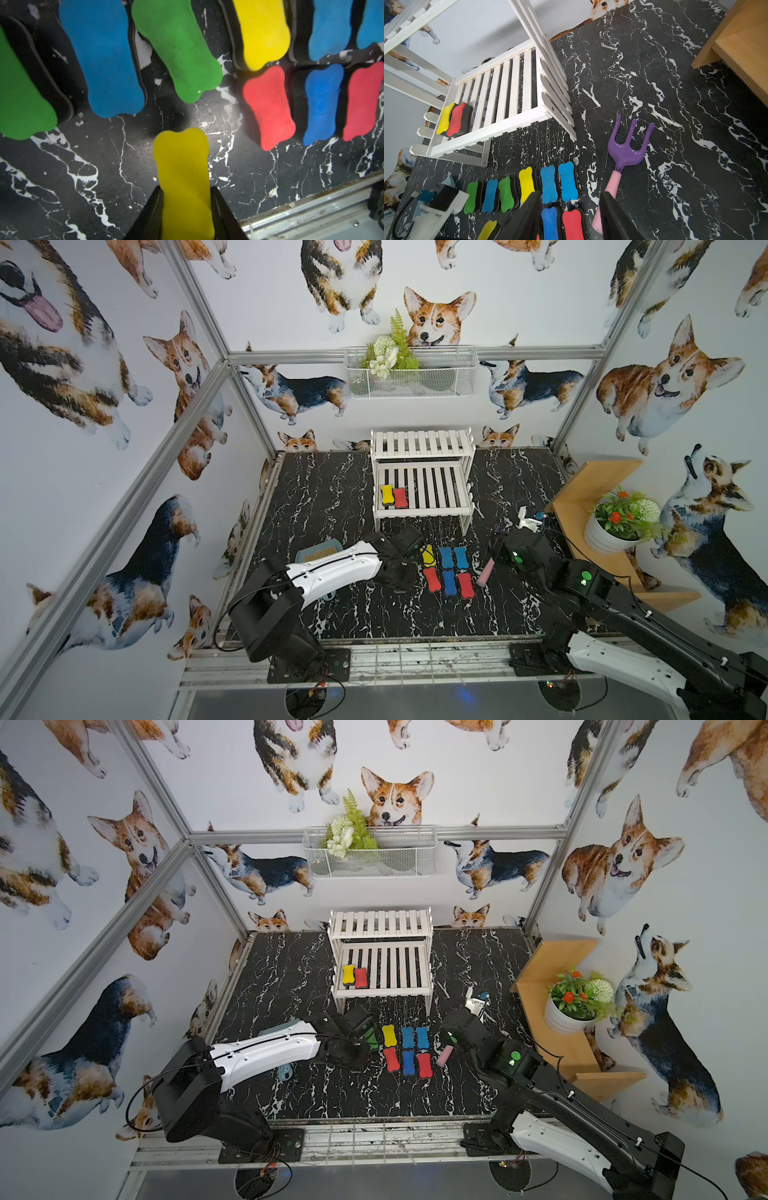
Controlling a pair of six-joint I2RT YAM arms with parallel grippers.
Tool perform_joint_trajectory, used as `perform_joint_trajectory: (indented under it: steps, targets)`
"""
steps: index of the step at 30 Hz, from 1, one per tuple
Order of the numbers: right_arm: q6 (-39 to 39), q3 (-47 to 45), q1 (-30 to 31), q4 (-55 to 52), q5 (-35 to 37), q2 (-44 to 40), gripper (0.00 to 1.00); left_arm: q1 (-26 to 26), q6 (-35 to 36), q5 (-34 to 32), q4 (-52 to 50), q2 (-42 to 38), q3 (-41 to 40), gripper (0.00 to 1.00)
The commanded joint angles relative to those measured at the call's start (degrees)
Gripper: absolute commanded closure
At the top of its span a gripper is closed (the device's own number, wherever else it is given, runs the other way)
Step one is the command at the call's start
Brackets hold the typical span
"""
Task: Remove the whiteboard erasers from the shelf
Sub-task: Place the whiteboard eraser at the center of the board.
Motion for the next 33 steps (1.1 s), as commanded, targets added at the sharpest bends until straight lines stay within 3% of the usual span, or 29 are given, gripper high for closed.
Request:
perform_joint_trajectory:
  steps: [1,17,25,33]
  targets:
    - [-0.7,0.8,0.0,-1.0,1.5,-0.1,0.48,-0.8,0.4,-0.7,0.3,1.6,1.4,0.67]
    - [-0.6,1.8,-0.3,-3.3,3.3,-1.8,0.48,-2.1,1.6,-2.2,1.1,10.2,6.1,0.67]
    - [-0.3,1.4,-0.3,-3.5,3.4,-2.0,0.48,-2.8,2.3,-1.4,1.5,9.5,6.7,0.48]
    - [0.2,1.4,-0.3,-3.3,2.8,-2.1,0.48,-2.9,2.6,-4.7,-0.5,5.4,8.6,0.45]
